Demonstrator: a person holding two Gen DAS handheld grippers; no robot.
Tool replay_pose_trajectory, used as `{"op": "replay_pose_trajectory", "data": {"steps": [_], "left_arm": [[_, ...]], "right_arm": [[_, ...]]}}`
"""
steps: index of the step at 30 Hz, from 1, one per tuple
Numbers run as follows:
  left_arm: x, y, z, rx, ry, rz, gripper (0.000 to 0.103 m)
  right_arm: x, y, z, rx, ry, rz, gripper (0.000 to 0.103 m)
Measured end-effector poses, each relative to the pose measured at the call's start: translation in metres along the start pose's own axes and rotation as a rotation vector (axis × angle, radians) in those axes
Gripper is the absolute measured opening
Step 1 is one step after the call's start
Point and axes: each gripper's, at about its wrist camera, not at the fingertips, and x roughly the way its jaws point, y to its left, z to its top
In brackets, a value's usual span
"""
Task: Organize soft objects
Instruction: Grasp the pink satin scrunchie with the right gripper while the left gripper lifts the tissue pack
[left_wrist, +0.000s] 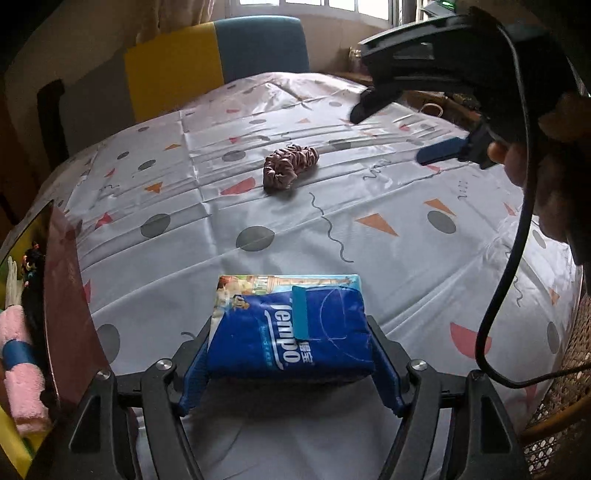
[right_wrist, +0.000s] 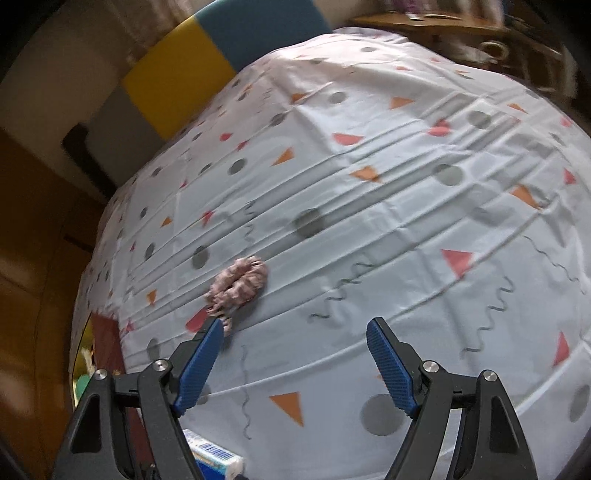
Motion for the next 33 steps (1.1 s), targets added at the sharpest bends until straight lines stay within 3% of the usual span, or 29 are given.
{"op": "replay_pose_trajectory", "data": {"steps": [7, 10, 11, 12, 13, 15, 19, 22, 27, 30, 33], "left_arm": [[-0.001, 0.002, -0.003, -0.014, -0.022, -0.024, 0.075], [-0.002, 0.003, -0.005, -0.016, -0.024, -0.032, 0.075], [-0.002, 0.003, -0.005, -0.016, -0.023, -0.029, 0.075], [-0.002, 0.003, -0.005, -0.016, -0.024, -0.029, 0.075], [-0.002, 0.003, -0.005, -0.014, -0.023, -0.028, 0.075], [-0.002, 0.003, -0.005, -0.012, -0.022, -0.031, 0.075], [-0.002, 0.004, -0.005, -0.018, -0.022, -0.035, 0.075], [-0.002, 0.003, -0.006, -0.014, -0.026, -0.033, 0.075], [-0.002, 0.003, -0.004, -0.016, -0.014, -0.031, 0.075], [-0.002, 0.004, -0.003, -0.011, 0.000, -0.027, 0.074], [-0.003, 0.005, -0.001, -0.016, 0.016, -0.017, 0.074]], "right_arm": [[0.038, 0.045, 0.020, -0.147, 0.081, -0.046, 0.081], [0.069, 0.063, 0.029, -0.202, 0.110, -0.118, 0.080], [0.077, 0.066, 0.030, -0.217, 0.116, -0.128, 0.075], [0.085, 0.070, 0.031, -0.240, 0.128, -0.136, 0.063], [0.097, 0.076, 0.030, -0.272, 0.152, -0.150, 0.060], [0.097, 0.087, 0.029, -0.344, 0.120, -0.171, 0.015], [0.075, 0.096, 0.020, -0.454, 0.121, -0.106, 0.015], [0.048, 0.090, -0.005, -0.558, 0.173, -0.053, 0.015], [0.054, 0.052, -0.037, -0.532, 0.288, -0.059, 0.016], [0.050, 0.042, -0.035, -0.464, 0.236, -0.011, 0.017], [0.053, 0.043, -0.037, -0.511, 0.209, -0.019, 0.017]]}}
